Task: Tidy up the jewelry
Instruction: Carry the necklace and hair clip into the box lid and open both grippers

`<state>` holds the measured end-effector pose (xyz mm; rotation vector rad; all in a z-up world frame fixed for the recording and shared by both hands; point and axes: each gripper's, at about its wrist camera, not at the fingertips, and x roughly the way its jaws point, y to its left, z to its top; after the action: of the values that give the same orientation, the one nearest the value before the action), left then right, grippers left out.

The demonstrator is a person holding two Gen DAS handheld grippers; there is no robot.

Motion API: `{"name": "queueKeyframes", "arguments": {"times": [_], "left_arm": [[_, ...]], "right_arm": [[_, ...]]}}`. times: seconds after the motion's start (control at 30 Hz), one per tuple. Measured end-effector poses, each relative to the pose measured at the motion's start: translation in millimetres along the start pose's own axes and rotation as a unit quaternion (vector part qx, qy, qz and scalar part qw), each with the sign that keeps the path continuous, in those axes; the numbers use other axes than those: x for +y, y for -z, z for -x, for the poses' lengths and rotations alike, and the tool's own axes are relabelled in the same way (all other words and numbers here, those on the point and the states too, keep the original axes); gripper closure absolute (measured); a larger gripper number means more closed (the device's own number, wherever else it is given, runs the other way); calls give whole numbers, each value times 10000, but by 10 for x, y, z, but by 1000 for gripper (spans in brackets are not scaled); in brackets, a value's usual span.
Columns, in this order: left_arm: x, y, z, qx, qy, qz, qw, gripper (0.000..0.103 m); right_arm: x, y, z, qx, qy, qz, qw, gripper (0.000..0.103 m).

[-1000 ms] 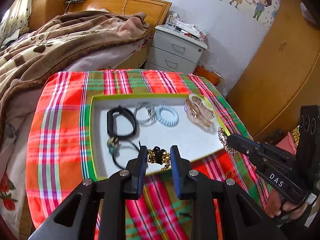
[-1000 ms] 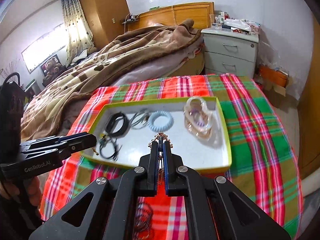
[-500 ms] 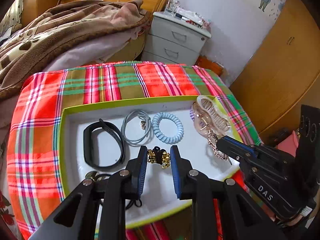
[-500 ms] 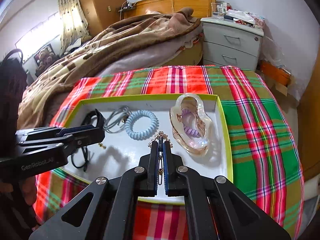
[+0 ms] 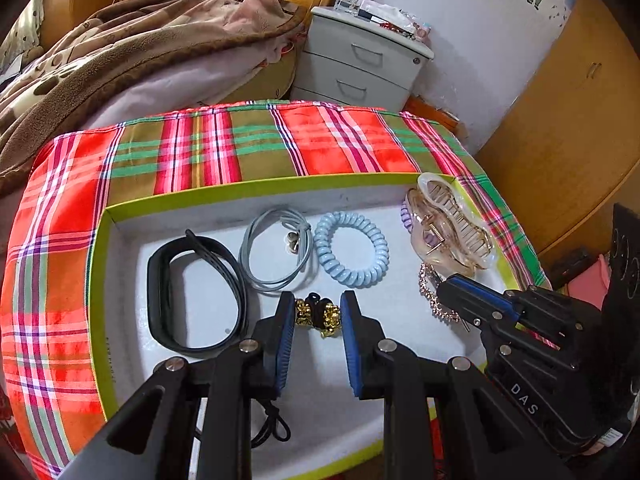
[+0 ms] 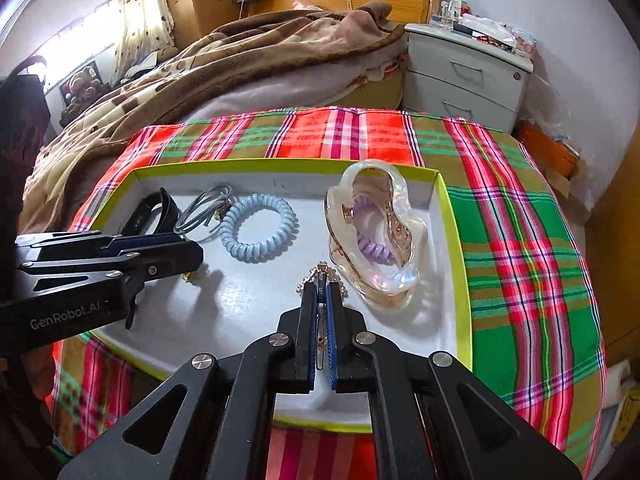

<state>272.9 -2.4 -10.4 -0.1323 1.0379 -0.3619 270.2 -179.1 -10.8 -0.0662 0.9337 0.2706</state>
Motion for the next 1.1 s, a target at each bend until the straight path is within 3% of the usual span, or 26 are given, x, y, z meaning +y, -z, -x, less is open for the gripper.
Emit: {"name": "queueKeyframes", "arguments": {"times": [0.7, 1.1], "left_arm": [[31, -17, -13, -7, 30, 80, 10000, 78], [0, 16, 97, -73, -38, 67, 9999, 68]], "right_arm": [[4, -23, 27, -66, -37, -20, 10000, 99], [2, -18, 144, -206, -66, -124, 9997, 93]]}}
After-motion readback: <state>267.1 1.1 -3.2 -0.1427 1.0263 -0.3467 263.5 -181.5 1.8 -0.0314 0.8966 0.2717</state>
